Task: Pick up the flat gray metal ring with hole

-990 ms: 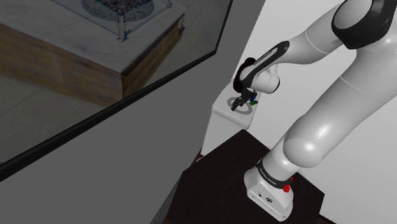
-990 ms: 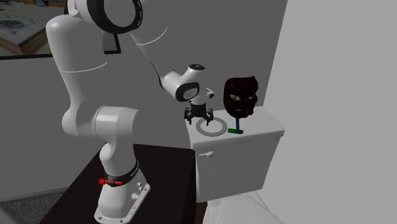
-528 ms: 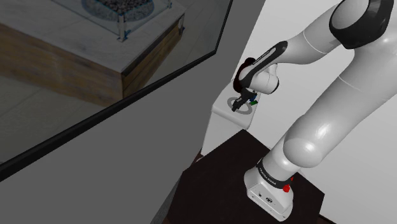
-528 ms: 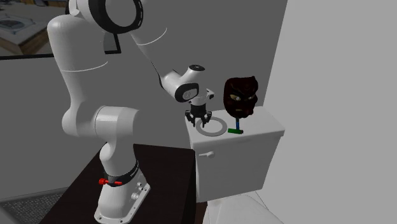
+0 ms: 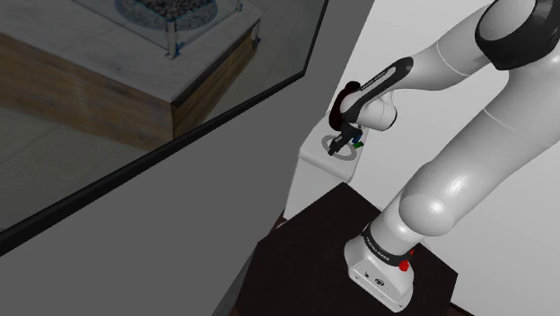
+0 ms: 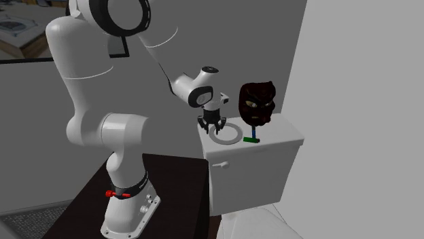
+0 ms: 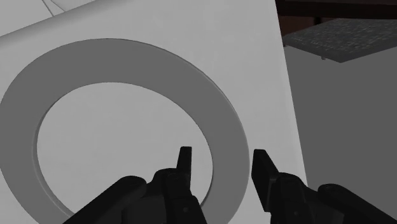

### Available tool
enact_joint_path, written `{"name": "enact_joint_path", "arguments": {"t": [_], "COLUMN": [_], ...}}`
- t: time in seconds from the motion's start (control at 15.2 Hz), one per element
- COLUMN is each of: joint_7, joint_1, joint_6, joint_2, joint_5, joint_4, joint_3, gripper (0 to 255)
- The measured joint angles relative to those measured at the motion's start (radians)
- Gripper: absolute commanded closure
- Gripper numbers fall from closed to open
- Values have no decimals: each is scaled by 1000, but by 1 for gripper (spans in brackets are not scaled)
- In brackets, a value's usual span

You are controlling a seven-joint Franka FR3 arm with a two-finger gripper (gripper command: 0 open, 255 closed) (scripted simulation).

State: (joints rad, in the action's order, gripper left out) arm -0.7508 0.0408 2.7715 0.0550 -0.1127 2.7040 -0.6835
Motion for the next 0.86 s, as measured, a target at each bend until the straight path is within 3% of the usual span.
{"name": "enact_joint_path", "arguments": {"t": [0.53,0.86], "joint_7": [145,188], "joint_1": [-70,-98], "joint_6": [-129,-209], "joint_2": [140,207], "joint_5": [195,248], "joint_4": [-14,-34], "joint_3": [38,66], "gripper": [255,255]}}
